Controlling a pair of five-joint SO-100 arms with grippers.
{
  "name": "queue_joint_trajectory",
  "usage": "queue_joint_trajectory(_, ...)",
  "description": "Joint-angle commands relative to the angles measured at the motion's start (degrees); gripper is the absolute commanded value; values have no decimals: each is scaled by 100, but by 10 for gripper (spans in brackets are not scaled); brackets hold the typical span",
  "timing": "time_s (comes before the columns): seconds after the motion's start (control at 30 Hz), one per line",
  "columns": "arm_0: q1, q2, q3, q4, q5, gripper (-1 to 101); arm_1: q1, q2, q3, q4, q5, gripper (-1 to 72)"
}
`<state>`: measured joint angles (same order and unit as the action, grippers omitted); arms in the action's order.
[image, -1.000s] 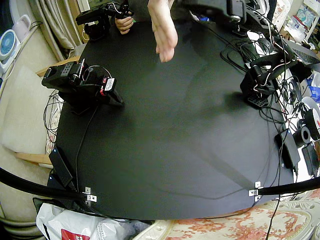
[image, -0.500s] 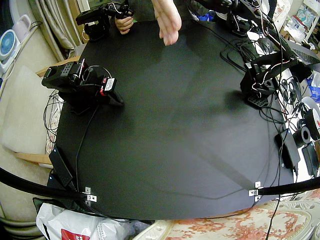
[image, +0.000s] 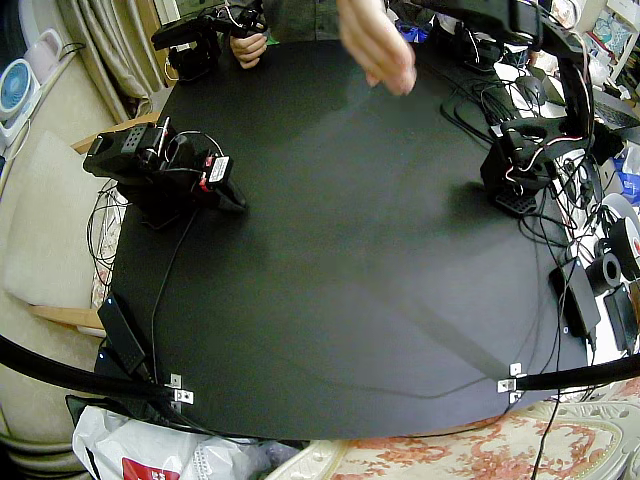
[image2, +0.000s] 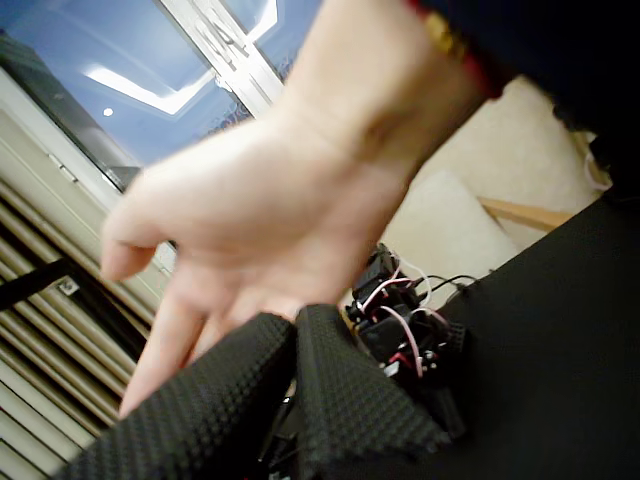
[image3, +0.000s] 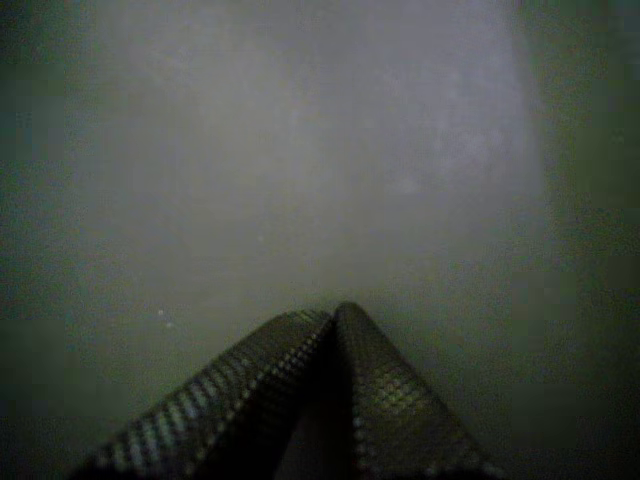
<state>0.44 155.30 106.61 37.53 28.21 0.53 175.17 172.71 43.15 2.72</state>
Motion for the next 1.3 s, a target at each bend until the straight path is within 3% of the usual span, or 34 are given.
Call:
queue_joint_trajectory(0.0, 35, 264, -132, 606, -343, 0, -18, 62, -44, 26, 53, -3)
queue_joint_trajectory(0.2, 202, 475, -176, 2145, -1301, 0, 18, 62, -44, 26, 97, -3)
queue_joint_trajectory(0.37, 439, 1916, 1318, 3103, -1942, -2, 26, 62, -44, 26, 105, -3)
queue_joint_trajectory(0.57, 712, 3032, 3384, 3208, -2461, -2, 26, 62, -44, 26, 114, -3)
queue_joint_trajectory(0.8, 923, 3032, 5238, 2628, -2391, -2, 26, 62, -44, 26, 114, -3)
queue_joint_trajectory(0.97, 492, 3032, 6671, 2628, -2312, -2, 18, 62, -44, 26, 105, -3)
queue_joint_trajectory(1.27, 202, 3041, 7040, 2549, -2355, -2, 26, 62, -44, 26, 114, -3)
